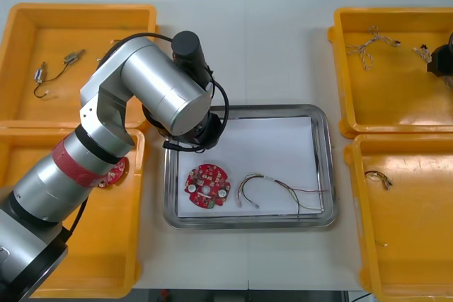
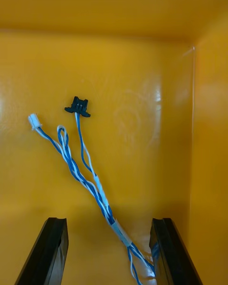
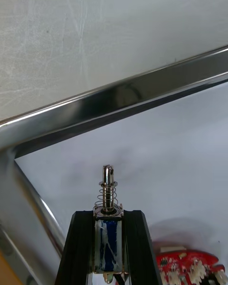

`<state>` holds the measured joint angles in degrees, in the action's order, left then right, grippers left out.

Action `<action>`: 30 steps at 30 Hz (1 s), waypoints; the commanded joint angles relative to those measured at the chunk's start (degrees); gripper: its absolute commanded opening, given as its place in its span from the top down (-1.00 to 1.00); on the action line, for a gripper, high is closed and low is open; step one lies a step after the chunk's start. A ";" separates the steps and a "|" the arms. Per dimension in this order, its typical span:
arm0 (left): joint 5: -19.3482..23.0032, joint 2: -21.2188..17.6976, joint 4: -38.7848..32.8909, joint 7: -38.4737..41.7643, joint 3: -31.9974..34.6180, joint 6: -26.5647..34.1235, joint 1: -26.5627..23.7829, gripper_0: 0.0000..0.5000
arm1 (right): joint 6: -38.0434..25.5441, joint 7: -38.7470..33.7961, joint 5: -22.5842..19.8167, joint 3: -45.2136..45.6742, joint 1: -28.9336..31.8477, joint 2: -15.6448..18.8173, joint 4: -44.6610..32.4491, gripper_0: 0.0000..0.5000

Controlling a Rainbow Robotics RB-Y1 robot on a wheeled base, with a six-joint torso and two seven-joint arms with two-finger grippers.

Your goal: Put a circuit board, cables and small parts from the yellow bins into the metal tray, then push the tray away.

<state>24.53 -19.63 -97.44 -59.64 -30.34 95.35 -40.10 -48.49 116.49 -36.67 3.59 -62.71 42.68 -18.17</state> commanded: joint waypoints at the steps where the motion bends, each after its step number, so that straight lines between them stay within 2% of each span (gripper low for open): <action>1: -0.80 -0.67 1.64 6.47 -1.82 -2.89 0.28 1.00 | 1.21 2.43 -1.73 1.33 -0.22 -0.14 -0.64 -1.00; 13: -0.36 -1.46 1.90 7.26 -2.70 -3.06 0.37 0.97 | 2.52 3.31 -3.93 1.33 1.97 -0.14 -0.64 -1.00; 14: -0.36 -1.46 1.90 7.35 -2.70 -3.06 0.37 0.70 | 2.96 3.31 -4.20 1.33 2.24 -0.14 -0.64 -1.00; 15: -0.45 -1.46 1.81 7.44 -2.70 -3.06 0.37 0.02 | 3.23 3.31 -4.63 1.33 2.68 -0.14 -0.64 -1.00; 16: -0.36 -1.55 1.81 7.52 -2.70 -3.06 0.37 -0.74 | 3.49 3.31 -5.25 1.33 2.94 -0.14 -0.64 -1.00; 17: -0.36 -1.55 1.81 7.61 -2.70 -3.06 0.37 -1.00 | 3.58 3.31 -5.87 1.33 3.29 -0.14 -0.56 -1.00; 30: -0.09 -3.13 -0.30 8.32 -2.00 -2.53 0.28 -1.00 | 3.84 3.66 -7.97 1.24 4.70 -0.32 -0.64 -1.00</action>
<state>24.28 -20.68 -95.03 -55.92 -32.16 92.81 -40.10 -45.15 118.43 -44.25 3.60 -59.29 42.67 -18.16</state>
